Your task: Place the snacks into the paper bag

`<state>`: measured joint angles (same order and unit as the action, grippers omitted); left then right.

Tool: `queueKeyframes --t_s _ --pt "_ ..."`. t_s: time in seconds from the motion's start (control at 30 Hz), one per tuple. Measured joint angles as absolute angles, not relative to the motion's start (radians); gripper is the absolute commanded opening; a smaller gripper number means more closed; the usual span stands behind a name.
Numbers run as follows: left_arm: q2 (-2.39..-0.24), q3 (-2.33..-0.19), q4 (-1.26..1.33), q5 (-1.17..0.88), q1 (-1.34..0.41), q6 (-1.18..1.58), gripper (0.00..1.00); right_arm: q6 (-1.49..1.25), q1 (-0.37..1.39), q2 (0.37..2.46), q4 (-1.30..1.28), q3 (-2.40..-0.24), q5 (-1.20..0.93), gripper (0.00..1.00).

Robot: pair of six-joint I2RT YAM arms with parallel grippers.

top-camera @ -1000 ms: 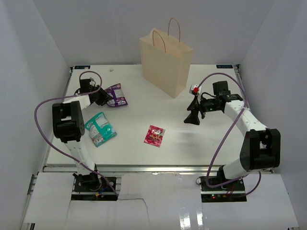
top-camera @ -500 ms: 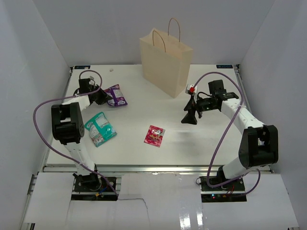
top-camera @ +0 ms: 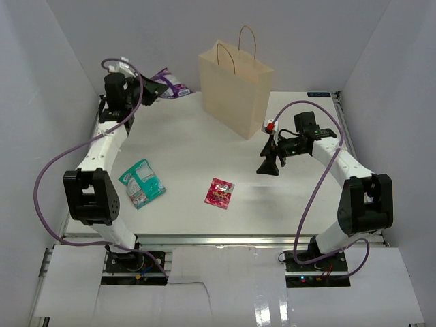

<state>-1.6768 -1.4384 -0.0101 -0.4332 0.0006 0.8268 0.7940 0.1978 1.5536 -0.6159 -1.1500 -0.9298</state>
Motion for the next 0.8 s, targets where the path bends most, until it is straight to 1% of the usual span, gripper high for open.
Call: queueKeyframes --t_s 0.17,0.4,0.47,0.57,0.8 --pt "-1.710 -1.642 0.038 -0.434 -0.133 0.918 0.00 0.794 0.199 1.554 -0.625 -1.151 -0.929 0.93" --pt "-1.997 -2.209 0.083 -0.391 -0.281 1.008 0.00 0.797 0.200 1.554 -0.629 -1.151 -0.926 0.93" --pt "-2.051 -2.305 0.095 -0.359 -0.306 1.024 0.00 0.797 0.200 1.553 -0.628 -1.150 -0.926 0.93" --pt "-2.092 -2.355 0.108 -0.305 -0.329 1.047 0.00 0.797 0.203 1.550 -0.628 -1.148 -0.926 0.93" --pt "-2.175 -2.359 0.104 -0.227 -0.354 1.102 0.00 0.796 0.204 1.542 -0.627 -1.147 -0.929 0.93"
